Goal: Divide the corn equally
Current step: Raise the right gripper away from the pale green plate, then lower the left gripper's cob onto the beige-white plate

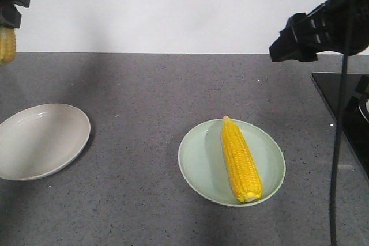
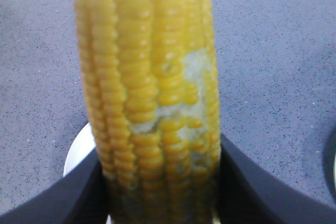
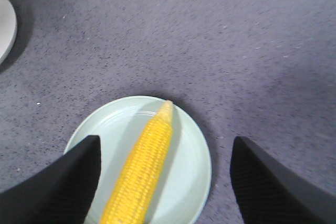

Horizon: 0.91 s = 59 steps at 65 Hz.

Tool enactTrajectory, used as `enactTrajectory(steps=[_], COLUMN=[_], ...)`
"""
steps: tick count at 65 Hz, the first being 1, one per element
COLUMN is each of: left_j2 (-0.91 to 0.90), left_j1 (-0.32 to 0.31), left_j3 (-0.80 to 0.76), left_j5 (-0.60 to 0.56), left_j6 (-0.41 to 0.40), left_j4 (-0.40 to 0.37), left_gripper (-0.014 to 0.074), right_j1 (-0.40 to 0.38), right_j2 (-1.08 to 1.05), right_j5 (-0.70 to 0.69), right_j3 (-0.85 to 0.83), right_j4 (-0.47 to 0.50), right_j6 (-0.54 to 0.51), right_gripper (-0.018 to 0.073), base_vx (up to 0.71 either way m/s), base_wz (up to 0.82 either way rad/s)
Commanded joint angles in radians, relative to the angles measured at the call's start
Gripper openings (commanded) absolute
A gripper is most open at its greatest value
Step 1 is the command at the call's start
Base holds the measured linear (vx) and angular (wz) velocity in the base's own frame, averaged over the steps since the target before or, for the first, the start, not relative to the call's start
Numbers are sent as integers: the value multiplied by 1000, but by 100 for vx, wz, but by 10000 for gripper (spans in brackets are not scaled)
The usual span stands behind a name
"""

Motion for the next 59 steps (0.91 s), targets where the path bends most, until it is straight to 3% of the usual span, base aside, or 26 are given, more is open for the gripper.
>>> enactTrajectory(steps=[1,22,43,59], left_j2=[-31,-31,-30,-29], left_j1=[1,1,1,1], left_j3=[-31,-31,-21,154], left_j5=[-53,-51,4,-7], left_j6=[-2,-2,5,24], left_j4=[8,7,7,31], left_gripper=[6,6,6,6], right_j1=[-3,-3,-3,-3], right_j2=[-108,-331,-369,-369], right_j5=[-82,-186,-194,-194], right_j3=[58,286,299,299], right_j4=[-41,-128,-136,-136], right_j6=[20,67,74,73], right_gripper=[511,511,511,511], base_vx=[0,0,0,0], base_wz=[0,0,0,0])
